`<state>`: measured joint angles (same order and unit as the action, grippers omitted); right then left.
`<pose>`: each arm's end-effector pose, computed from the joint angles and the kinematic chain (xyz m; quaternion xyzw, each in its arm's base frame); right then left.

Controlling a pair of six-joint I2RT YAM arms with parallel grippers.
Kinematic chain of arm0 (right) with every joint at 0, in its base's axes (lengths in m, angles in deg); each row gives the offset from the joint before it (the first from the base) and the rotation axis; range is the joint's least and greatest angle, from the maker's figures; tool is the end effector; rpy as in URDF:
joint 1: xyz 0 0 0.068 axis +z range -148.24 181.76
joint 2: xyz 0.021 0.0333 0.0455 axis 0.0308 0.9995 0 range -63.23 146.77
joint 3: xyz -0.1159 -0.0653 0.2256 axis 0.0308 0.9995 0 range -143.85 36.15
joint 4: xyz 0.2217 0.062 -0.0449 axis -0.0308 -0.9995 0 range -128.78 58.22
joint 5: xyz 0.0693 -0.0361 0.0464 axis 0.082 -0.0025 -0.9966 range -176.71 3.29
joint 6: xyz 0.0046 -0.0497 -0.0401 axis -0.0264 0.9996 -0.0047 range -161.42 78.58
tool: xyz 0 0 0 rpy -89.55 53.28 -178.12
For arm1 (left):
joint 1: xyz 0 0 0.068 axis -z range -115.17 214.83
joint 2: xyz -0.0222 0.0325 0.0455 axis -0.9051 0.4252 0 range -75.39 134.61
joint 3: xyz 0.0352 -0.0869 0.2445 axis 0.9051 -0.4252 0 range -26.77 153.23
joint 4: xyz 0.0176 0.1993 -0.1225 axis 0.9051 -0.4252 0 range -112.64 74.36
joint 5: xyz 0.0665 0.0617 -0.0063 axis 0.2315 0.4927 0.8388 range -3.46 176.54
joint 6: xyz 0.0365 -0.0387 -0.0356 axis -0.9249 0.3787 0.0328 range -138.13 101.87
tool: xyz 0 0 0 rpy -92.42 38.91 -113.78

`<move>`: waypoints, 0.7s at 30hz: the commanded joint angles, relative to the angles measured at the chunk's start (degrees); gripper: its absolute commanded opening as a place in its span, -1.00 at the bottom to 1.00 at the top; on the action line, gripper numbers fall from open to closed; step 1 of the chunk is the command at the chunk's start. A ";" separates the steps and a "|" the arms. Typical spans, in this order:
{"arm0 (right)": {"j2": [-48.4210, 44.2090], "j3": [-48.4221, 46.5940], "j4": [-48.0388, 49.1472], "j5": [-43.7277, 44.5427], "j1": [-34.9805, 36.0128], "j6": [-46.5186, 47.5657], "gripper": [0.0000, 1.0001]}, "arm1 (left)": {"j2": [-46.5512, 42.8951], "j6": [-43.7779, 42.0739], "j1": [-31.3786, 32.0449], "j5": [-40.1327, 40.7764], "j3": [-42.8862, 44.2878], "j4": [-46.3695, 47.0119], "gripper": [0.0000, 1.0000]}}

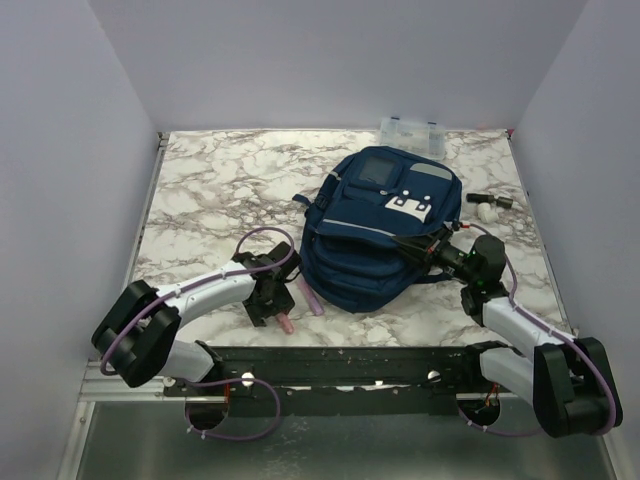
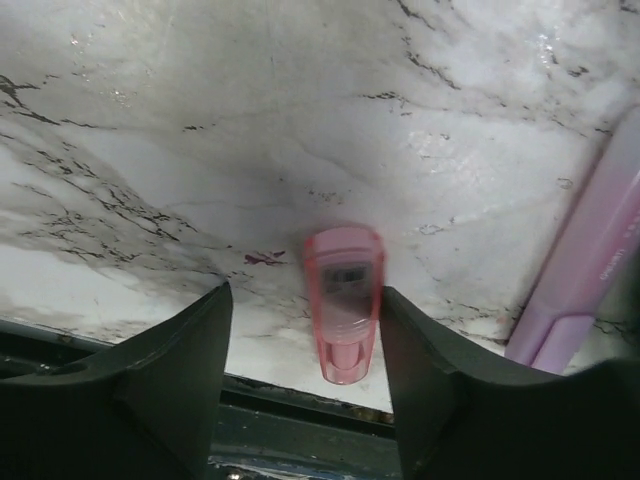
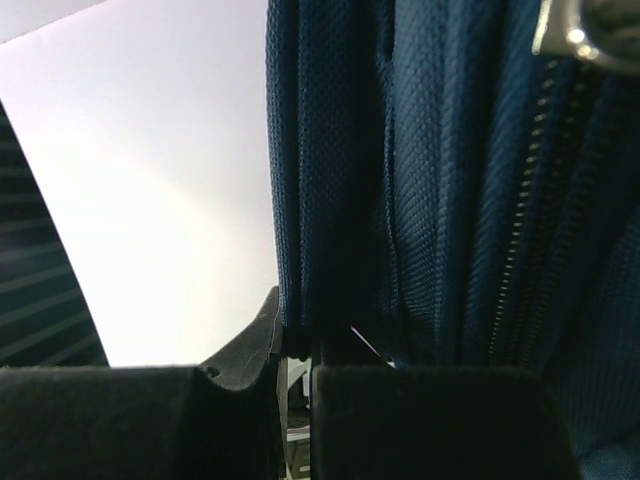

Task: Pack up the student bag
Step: Pick up the stationery from the center of the board.

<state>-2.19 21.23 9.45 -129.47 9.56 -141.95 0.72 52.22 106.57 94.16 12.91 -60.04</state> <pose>0.1942 0.0605 0.2111 0.3263 0.6517 0.6678 0.1511 0.1450 -0.1206 0.1572 -0.2509 0.9624 -0.0291 0.0994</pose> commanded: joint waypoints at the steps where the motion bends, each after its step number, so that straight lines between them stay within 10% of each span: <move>1: -2.86 -0.93 2.58 1.67 -0.42 0.59 -0.99 | 5.24 4.33 -0.06 0.44 0.22 -0.42 -0.01; 11: -3.84 -2.63 -1.72 2.15 -0.41 4.25 -0.99 | -3.56 1.66 -0.07 0.56 3.81 0.46 -0.96; 21: -4.91 -4.23 -4.47 2.50 -0.43 5.06 -0.99 | -14.36 3.59 -2.31 -15.66 5.55 21.12 -1.00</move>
<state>-5.19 20.34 3.11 -128.97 9.56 -138.26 -12.13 53.01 105.78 89.33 18.20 -52.98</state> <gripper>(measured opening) 0.068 0.256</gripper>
